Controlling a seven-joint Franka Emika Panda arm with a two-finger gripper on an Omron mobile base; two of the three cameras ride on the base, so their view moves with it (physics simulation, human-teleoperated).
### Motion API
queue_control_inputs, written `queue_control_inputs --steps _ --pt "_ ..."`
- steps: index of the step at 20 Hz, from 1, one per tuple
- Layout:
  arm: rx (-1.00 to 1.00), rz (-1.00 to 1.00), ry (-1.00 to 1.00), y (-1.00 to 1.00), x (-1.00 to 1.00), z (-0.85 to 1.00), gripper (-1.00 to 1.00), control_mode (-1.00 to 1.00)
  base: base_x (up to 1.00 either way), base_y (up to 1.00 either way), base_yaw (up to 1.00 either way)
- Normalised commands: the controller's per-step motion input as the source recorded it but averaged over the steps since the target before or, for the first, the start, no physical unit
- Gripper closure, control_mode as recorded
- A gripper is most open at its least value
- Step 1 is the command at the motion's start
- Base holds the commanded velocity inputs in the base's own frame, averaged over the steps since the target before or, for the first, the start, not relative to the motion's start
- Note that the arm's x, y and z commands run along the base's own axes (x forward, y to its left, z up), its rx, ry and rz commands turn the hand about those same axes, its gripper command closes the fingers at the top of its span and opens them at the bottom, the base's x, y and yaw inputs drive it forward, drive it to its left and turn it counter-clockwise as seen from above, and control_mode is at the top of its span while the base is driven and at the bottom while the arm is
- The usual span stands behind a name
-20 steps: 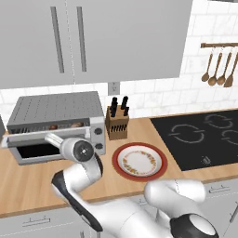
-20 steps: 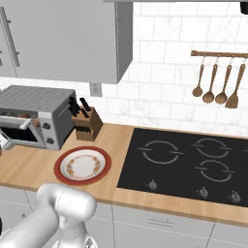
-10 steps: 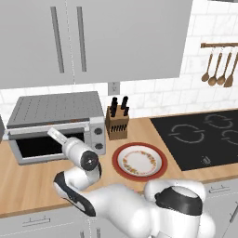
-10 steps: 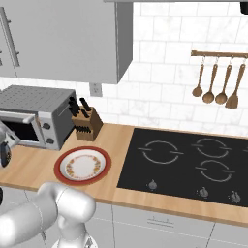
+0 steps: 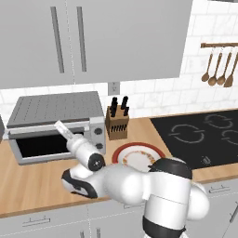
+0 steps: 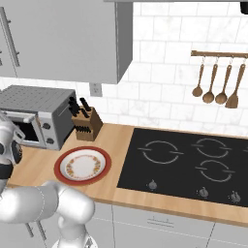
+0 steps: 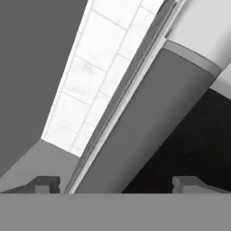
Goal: Pick up the kebab skewer and baguette bread, and place them inside the toaster oven. Close the toaster oven door and start by setting the timer.
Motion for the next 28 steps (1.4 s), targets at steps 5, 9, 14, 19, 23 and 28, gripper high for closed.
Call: queue_control_inputs --steps 5,9,14,19,23,28 --pt "0.11 -0.08 0.00 -0.01 0.27 0.28 -1.00 -1.00 0.00 0.00 0.00" --pt "0.09 -0.11 0.00 0.00 0.24 0.15 -1.00 -1.00 0.00 0.00 0.00" --pt "0.09 -0.11 0.01 0.00 0.03 0.01 -1.00 -1.00 0.00 0.00 0.00" --pt "0.08 -0.13 0.05 0.00 0.00 0.01 -1.00 -1.00 0.00 0.00 0.00" --pt "0.09 -0.13 0.06 0.00 0.00 0.02 -1.00 -1.00 0.00 0.00 0.00" --pt "0.18 -0.15 0.12 0.07 -0.01 0.00 -1.00 -1.00 0.00 0.00 0.00"
